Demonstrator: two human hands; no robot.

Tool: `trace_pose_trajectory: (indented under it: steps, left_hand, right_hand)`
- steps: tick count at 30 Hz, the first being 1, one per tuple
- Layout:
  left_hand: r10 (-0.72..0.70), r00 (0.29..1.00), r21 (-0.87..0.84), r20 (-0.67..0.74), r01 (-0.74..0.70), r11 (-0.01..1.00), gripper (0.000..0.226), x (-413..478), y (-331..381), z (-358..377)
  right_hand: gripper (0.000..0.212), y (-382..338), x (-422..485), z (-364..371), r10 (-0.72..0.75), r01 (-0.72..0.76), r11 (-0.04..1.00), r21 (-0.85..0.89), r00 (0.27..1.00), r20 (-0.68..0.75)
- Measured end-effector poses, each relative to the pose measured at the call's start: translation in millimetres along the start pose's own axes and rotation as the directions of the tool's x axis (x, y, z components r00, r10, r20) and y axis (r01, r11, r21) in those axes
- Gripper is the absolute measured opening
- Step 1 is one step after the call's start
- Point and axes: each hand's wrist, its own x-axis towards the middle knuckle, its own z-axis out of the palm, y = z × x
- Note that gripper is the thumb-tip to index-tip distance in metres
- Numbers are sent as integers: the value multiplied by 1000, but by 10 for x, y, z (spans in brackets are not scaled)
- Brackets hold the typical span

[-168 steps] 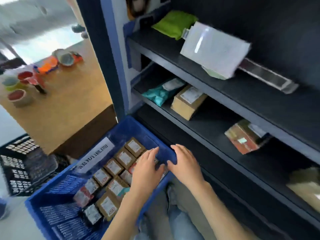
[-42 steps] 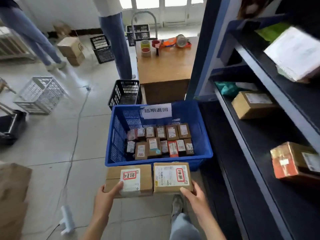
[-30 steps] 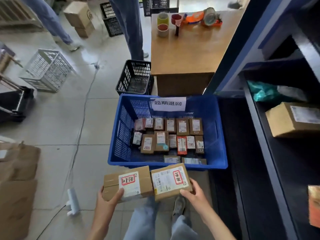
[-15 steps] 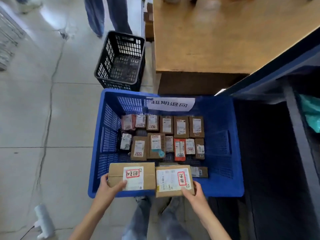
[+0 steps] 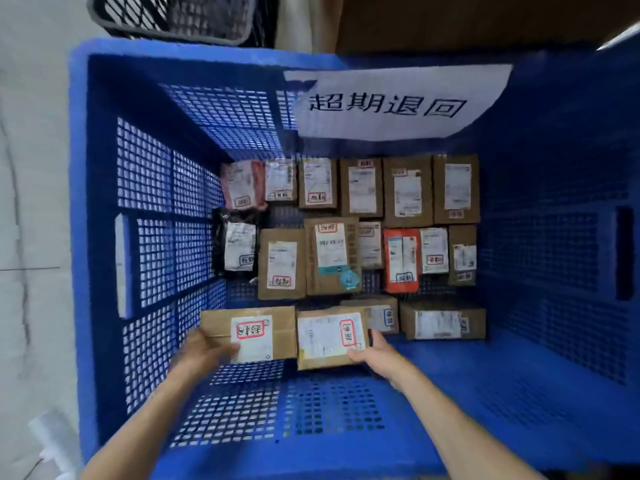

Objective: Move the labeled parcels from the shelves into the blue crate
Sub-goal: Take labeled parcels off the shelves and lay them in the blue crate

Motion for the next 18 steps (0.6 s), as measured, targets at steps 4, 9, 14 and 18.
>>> trace_pose_trajectory:
  steps: [4,9,14,18]
  left_hand:
    - [-31,999,74,15,29,997,16,524,-134,164]
    - [-19,997,-71,75,24,997,44,1282,-524,357]
    - [-110,991,-130,74,119,984,57,1730,-833,634]
    - [-202,979,-124,-23,197,972,57,1690,-646,749]
  right_hand:
    - [62,-62,607,64,13,-14,998,-57,1000,-15]
    - [46,-20,1191,229,-35,30,978,-207,999,-21]
    - [35,108,1568,242,-74,61,954,-295,997,-35]
    - [33,285,1841,351,-113,64,916,-396,989,-100]
